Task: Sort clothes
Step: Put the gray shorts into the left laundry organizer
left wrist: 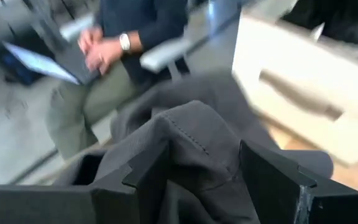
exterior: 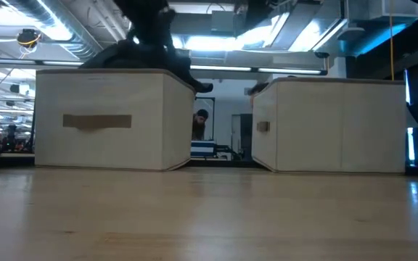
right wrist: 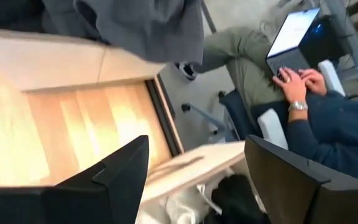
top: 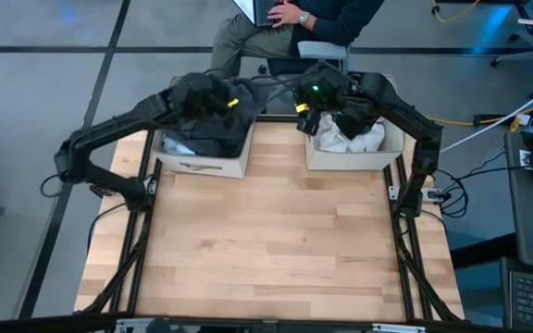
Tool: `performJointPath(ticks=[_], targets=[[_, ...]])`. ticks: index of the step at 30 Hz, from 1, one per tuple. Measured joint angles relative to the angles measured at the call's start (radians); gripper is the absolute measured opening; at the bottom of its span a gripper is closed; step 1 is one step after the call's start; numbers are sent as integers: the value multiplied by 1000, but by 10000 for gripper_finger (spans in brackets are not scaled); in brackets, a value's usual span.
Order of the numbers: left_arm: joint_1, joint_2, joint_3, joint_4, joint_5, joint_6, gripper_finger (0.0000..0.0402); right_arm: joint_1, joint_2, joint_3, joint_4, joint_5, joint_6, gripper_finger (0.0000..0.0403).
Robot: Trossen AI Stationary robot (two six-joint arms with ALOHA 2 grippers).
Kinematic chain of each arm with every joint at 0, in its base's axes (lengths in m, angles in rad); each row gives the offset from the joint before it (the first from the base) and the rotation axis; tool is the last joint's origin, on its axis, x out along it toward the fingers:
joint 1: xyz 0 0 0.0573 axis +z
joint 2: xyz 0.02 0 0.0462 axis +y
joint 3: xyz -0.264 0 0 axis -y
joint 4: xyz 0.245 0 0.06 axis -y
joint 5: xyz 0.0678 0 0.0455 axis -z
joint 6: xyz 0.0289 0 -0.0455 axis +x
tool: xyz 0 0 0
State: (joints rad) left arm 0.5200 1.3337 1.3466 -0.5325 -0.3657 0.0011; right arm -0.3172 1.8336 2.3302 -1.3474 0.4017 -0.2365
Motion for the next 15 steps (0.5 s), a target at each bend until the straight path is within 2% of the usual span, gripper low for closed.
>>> performJointPath(ticks=[4, 10, 15], targets=[[77, 80, 4, -59, 72, -14, 186, -5, 0, 0, -41, -1, 26, 264], [141, 200, 4, -167, 79, -29, 186, -4, 0, 0, -65, -1, 29, 264], [147, 270, -52, -163, 99, -29, 186, -4, 0, 0, -68, -19, 30, 264]])
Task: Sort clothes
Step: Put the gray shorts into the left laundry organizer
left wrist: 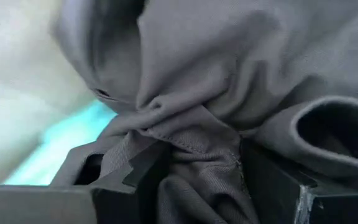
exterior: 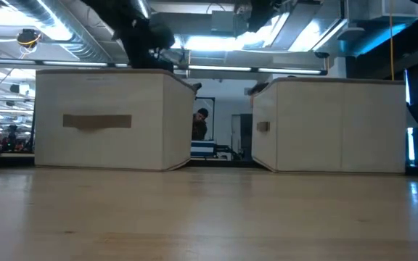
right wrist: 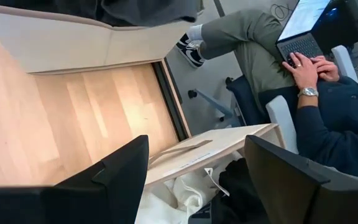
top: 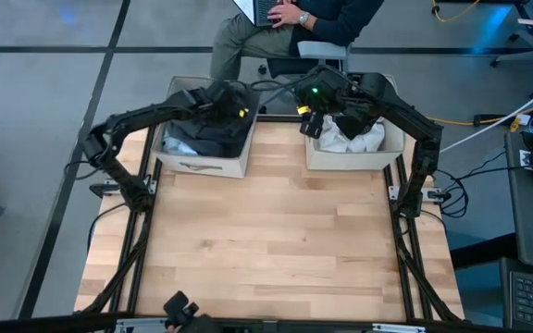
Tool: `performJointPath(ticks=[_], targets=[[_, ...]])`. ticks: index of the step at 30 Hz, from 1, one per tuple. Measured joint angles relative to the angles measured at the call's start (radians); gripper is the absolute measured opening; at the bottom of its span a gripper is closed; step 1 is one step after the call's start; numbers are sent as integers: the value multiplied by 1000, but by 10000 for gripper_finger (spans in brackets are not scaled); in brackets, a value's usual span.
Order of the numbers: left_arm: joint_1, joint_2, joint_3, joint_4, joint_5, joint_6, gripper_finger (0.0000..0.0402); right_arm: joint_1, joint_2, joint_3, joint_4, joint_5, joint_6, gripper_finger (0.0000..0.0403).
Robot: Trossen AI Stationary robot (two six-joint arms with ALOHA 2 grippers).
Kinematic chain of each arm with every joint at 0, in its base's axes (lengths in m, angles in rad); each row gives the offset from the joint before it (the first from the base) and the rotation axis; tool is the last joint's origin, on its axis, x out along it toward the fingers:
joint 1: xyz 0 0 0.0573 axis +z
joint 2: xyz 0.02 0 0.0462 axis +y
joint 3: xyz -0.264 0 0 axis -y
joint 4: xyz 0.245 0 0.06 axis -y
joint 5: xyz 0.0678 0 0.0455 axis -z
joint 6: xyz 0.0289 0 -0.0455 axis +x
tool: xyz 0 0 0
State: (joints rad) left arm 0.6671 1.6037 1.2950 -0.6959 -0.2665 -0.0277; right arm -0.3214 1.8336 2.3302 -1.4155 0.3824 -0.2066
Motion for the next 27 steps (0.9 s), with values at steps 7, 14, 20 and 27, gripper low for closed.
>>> performJointPath(ticks=[7, 14, 20, 27], targets=[[1, 39, -157, 163, 47, -11, 186, 0, 0, 0, 0, -1, 0, 264], [21, 70, -262, 287, 57, -22, 186, 0, 0, 0, 5, -35, 0, 264], [50, 73, -279, 312, 73, -23, 186, 0, 0, 0, 6, -35, 0, 264], [55, -36, -236, 234, 83, -5, 186, 0, 0, 0, 6, -36, 13, 264]])
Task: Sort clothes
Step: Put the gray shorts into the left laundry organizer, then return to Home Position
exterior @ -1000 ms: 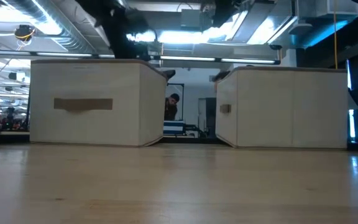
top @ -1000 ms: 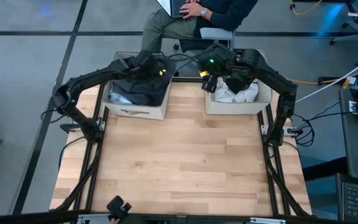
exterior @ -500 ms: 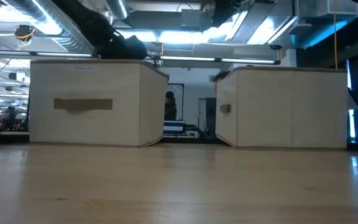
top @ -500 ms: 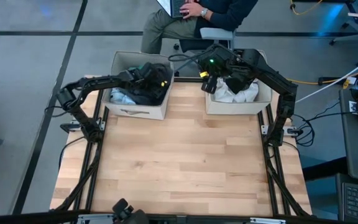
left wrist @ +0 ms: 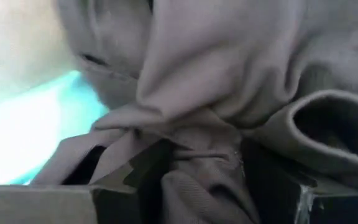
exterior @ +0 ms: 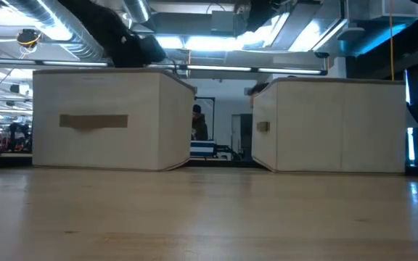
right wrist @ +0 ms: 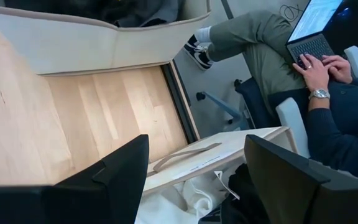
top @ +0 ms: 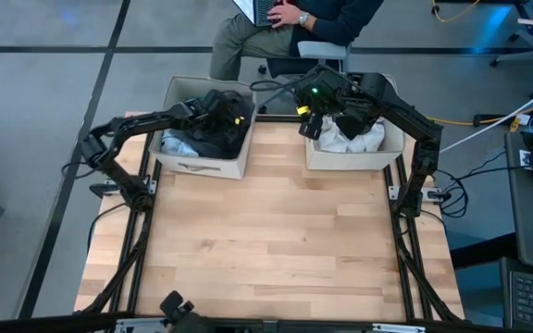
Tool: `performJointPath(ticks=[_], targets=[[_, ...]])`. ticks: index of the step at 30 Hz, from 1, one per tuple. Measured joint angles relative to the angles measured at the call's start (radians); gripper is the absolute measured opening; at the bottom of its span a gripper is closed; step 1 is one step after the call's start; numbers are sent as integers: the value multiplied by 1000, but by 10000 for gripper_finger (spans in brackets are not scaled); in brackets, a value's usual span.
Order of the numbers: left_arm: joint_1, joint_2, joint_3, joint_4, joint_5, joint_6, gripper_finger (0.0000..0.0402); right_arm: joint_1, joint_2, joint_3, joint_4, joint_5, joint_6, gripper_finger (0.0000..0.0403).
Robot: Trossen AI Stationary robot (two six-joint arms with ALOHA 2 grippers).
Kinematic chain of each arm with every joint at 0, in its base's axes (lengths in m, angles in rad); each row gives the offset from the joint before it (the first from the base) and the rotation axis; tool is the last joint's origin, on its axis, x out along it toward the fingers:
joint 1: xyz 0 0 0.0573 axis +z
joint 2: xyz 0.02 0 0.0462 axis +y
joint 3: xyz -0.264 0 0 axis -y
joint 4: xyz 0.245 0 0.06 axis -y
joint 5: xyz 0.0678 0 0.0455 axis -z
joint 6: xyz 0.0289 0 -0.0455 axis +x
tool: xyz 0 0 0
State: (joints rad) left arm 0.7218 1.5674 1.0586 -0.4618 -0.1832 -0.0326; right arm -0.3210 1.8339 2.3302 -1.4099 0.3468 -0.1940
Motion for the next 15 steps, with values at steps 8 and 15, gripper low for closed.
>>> performJointPath(ticks=[8, 15], targets=[[-28, -247, 87, -46, -18, 43, 186, 0, 0, 0, 3, 0, 7, 264], [-129, -480, 89, 3, 63, 93, 186, 42, -14, 0, -16, -70, 66, 264]])
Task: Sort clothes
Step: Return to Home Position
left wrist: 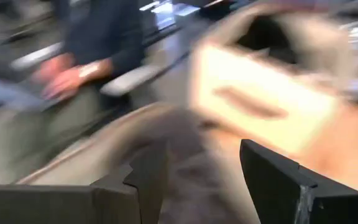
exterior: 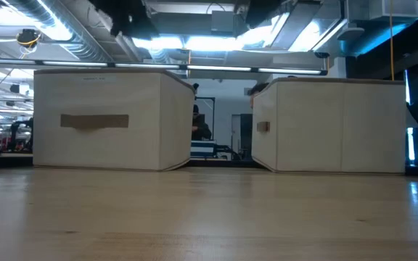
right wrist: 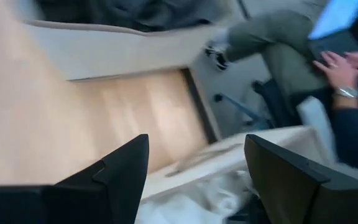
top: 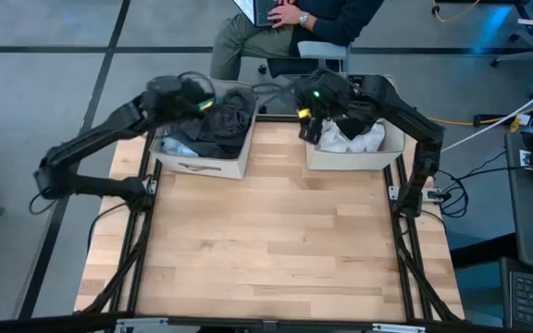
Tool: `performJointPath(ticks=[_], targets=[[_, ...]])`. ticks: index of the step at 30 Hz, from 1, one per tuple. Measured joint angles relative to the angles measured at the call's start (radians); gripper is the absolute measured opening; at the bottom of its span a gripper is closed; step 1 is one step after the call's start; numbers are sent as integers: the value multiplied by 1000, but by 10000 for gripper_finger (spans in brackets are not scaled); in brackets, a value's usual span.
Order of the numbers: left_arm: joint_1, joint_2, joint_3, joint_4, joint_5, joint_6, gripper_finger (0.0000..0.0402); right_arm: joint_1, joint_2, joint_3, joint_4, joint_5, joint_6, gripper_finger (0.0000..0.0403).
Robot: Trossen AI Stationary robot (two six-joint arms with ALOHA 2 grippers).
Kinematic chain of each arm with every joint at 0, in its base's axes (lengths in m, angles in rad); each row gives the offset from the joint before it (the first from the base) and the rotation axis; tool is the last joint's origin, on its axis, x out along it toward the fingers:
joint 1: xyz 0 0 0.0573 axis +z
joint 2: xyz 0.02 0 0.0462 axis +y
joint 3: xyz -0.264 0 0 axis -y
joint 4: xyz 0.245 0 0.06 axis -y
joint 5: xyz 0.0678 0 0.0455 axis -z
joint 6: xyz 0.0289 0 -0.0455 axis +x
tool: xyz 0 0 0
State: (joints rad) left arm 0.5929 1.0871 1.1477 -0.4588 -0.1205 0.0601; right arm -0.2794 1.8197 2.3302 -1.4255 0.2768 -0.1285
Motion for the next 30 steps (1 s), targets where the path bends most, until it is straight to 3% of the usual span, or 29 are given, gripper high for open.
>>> performJointPath(ticks=[4, 9, 14, 20, 30], targets=[[-127, -99, -80, 51, 141, 0, 186, 90, -32, 1, -13, -15, 41, 264], [-308, -176, -201, 57, 140, -15, 186, 211, -52, -9, -27, -14, 74, 264], [-466, -244, -311, 106, 95, -82, 186, 297, -109, -121, 29, -4, 99, 264], [-590, -351, -449, 161, -44, -128, 186, 342, -282, -463, 293, -7, 97, 264], [-642, -545, -687, 315, -29, -191, 186, 331, -681, -1173, 862, -145, 110, 264]])
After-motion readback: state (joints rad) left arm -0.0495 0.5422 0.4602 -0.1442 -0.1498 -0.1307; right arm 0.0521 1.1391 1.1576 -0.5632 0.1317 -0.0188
